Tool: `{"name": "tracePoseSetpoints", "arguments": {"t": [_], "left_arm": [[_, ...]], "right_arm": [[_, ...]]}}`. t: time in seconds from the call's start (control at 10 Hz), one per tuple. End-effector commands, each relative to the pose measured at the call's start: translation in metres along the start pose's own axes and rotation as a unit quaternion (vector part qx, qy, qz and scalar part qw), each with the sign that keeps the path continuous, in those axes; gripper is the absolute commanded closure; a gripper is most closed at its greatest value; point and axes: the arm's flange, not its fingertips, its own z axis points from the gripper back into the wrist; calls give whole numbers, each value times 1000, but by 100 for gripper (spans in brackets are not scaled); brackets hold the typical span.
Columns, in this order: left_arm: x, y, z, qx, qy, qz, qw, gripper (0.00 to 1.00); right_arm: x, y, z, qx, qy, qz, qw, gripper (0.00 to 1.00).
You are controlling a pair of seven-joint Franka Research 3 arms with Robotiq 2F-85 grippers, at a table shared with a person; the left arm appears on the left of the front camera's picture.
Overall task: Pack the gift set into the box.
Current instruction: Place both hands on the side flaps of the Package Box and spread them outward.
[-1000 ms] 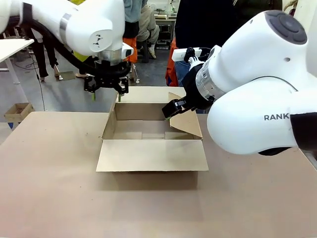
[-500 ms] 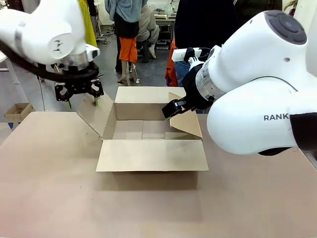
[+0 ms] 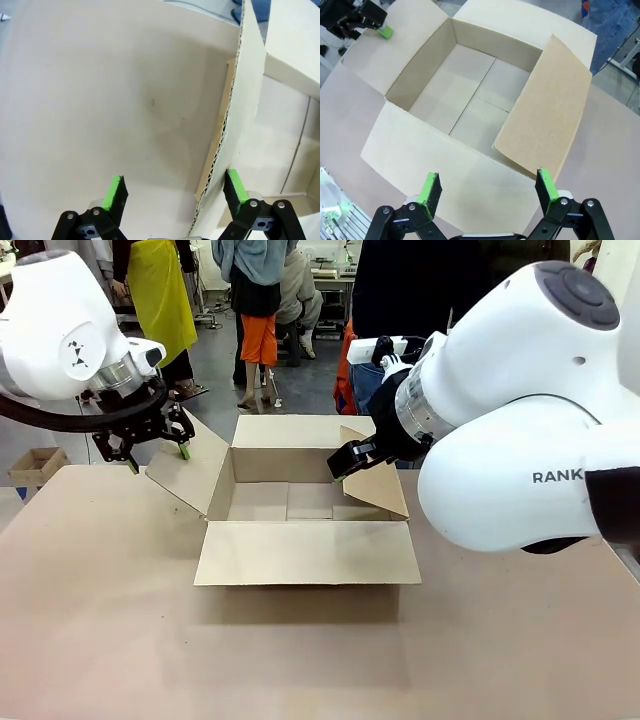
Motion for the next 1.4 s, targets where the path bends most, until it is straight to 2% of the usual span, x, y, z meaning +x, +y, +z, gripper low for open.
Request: {"name": "tracePoseSetpoints", "arguments": {"t": [0.0,0.1,0.2,0.4,0.5,0.6,0.8,1.0,1.3], "left_arm": [[1,-8,7,24,-2,10,1000,0],[1,-8,7,24,-2,10,1000,0],[1,-8,7,24,-2,10,1000,0],[1,-8,7,24,-2,10,1000,0],[1,-8,7,24,-2,10,1000,0],[1,-8,7,24,-2,10,1000,0],[1,-8,7,24,-2,10,1000,0],[1,-8,7,24,-2,10,1000,0],[1,-8,7,24,-2,10,1000,0]], "right_arm": [[0,0,0,0,0,0,1000,0],[20,6,-4,-13,23,9,1000,0],[56,18,-15,-21,78,25,996,0],[127,35,-43,-57,178,4,982,0],[145,37,-58,-84,195,-25,977,0],[154,37,-79,-136,211,-64,966,0],[155,26,-134,-192,241,-117,944,0],[138,10,-169,-271,215,-171,923,0],[108,-15,-198,-379,187,-173,890,0]]}}
